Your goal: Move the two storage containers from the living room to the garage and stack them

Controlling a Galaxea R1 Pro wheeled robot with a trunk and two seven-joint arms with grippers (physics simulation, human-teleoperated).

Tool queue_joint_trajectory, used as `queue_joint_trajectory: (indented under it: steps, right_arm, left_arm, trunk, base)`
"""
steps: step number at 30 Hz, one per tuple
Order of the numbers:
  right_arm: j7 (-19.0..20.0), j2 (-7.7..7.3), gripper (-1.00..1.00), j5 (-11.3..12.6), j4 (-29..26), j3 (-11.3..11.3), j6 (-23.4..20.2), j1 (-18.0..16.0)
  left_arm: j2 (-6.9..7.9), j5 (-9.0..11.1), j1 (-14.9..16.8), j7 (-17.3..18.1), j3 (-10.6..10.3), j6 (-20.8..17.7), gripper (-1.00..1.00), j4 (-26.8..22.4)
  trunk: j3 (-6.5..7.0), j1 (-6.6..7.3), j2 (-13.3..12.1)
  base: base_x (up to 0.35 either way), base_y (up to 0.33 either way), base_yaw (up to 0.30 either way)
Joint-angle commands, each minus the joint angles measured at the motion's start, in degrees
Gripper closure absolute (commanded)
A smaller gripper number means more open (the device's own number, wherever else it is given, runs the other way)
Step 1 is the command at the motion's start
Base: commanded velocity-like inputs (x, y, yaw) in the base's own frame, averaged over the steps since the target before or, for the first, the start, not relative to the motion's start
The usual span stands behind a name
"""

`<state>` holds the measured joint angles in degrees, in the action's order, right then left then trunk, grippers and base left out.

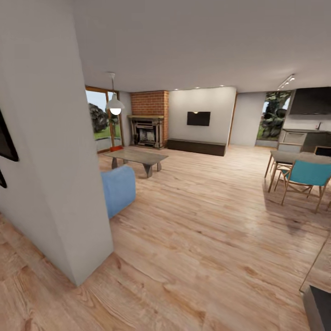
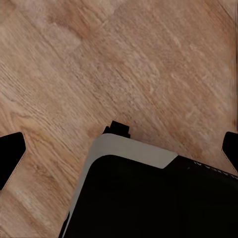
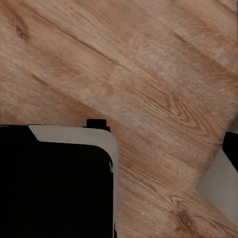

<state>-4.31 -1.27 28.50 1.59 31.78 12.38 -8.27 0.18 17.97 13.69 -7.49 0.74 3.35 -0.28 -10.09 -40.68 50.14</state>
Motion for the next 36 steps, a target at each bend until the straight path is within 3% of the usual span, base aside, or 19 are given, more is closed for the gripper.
queue_joint_trajectory:
  steps: [1,8,26,36]
  right_arm:
    - [0.0,0.04,-1.00,0.4,0.2,0.5,0.3,-0.1]
    - [-0.1,0.04,-1.00,0.5,0.2,0.4,0.2,-0.1]
    - [0.0,-0.18,-1.00,0.5,0.2,0.7,0.2,-0.1]
    - [0.0,-0.14,-1.00,0.4,0.2,0.5,0.2,-0.1]
  left_arm:
    - [0.00,0.2,0.0,-0.1,0.0,0.2,-1.00,0.0]
    - [0.00,0.2,0.0,-0.1,0.0,0.2,-1.00,0.0]
    - [0.03,0.3,0.0,-0.1,0.0,0.0,-1.00,0.0]
    - [-0.06,0.2,0.0,-0.1,0.0,-0.2,-1.00,0.0]
  trunk:
    - [-0.08,-0.04,0.1]
    - [-0.08,-0.04,0.1]
    - [-0.08,-0.04,0.1]
    - [-0.08,-0.04,0.1]
  base:
    - [0.326,0.083,-0.242]
    - [0.326,0.083,-0.184]
    - [0.326,0.022,-0.013]
    - [0.326,0.000,-0.262]
